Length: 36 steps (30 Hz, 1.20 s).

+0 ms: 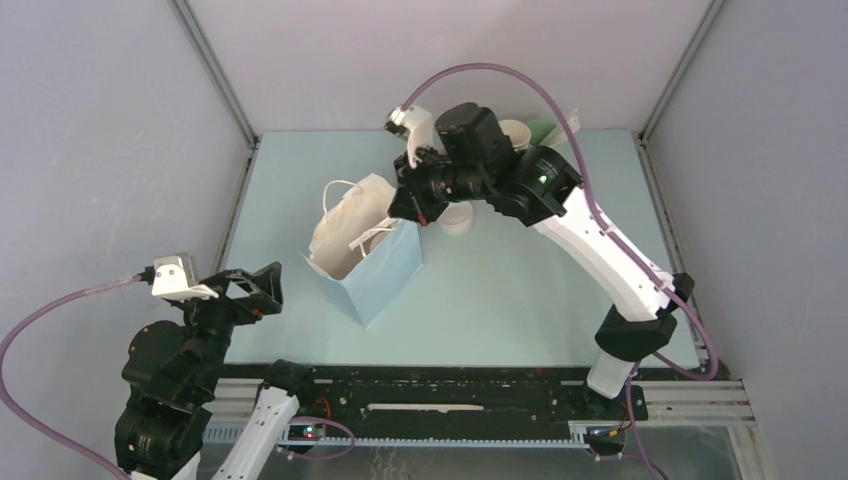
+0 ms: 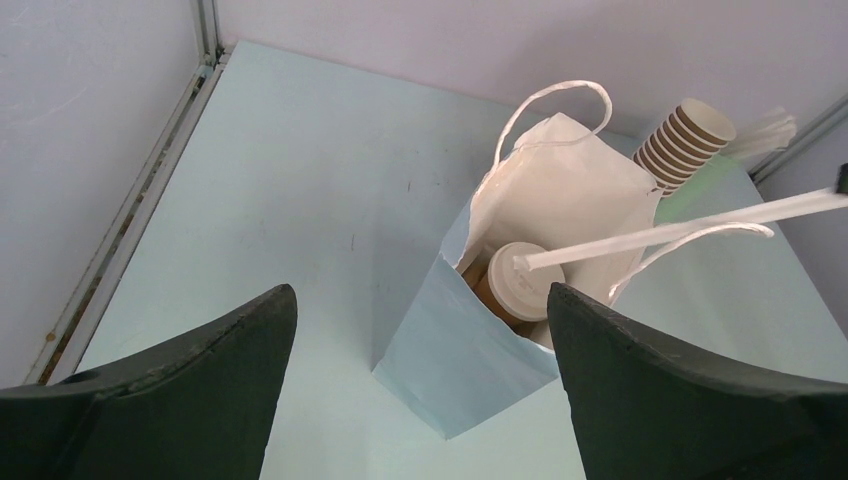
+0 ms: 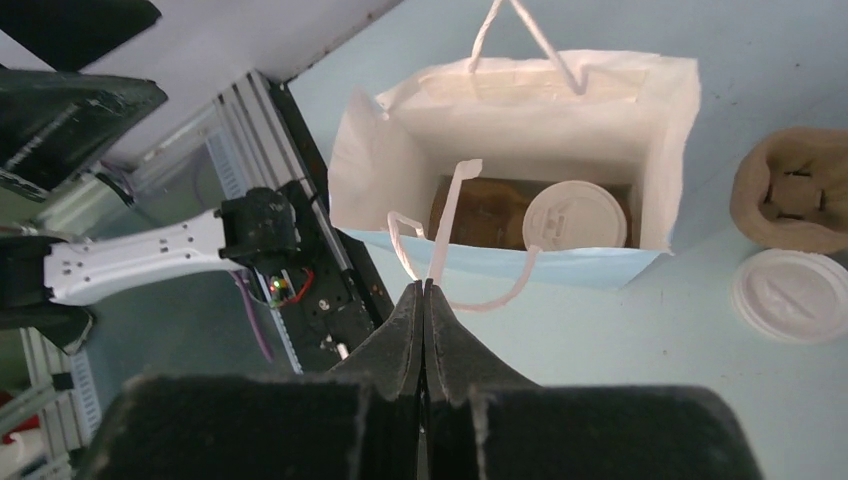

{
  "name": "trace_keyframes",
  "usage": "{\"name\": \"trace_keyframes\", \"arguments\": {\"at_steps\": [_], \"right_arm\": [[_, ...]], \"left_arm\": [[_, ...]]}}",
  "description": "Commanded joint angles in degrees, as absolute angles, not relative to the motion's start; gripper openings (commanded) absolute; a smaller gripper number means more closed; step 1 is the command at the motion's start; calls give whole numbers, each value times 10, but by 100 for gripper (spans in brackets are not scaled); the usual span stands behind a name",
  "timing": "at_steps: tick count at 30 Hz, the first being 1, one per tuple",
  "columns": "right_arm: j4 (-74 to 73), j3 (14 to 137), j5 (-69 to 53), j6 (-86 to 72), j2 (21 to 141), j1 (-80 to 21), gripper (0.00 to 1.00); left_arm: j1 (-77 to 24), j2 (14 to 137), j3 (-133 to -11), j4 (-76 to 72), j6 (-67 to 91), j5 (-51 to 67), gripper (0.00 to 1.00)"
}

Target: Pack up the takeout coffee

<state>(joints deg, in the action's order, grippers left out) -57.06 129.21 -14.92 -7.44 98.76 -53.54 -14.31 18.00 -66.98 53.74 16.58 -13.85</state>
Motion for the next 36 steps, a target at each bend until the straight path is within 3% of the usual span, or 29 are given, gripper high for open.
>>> {"name": "trace_keyframes", "arguments": {"at_steps": [1,5,10,14,19,30,32,36], "right_arm": [[-594,1340,-126,-42,1016,-562,4],[-597,1398,-127,-44,1064,-578,7],[-584,1436,-141,-34,1092,-594,43],[-577,1438,-129,-19,1069,-589,57],[-564,1390,-39,-1,972,-584,67],[-455,1102,176,-9,602,-591,87],[-454,1075,209,-13,551,-591,99],[-472,1074,226,-24,492,-591,100]], "left_arm": [[-147,181,-692,534,172,-144,100],[-147,178,-693,535,172,-147,100],[-147,180,-694,534,174,-144,100],[-147,180,-700,535,174,-145,100],[-147,186,-712,532,176,-148,100],[-147,211,-829,511,165,-170,100],[-147,214,-849,503,153,-172,100],[-147,240,-911,509,121,-196,100]]}}
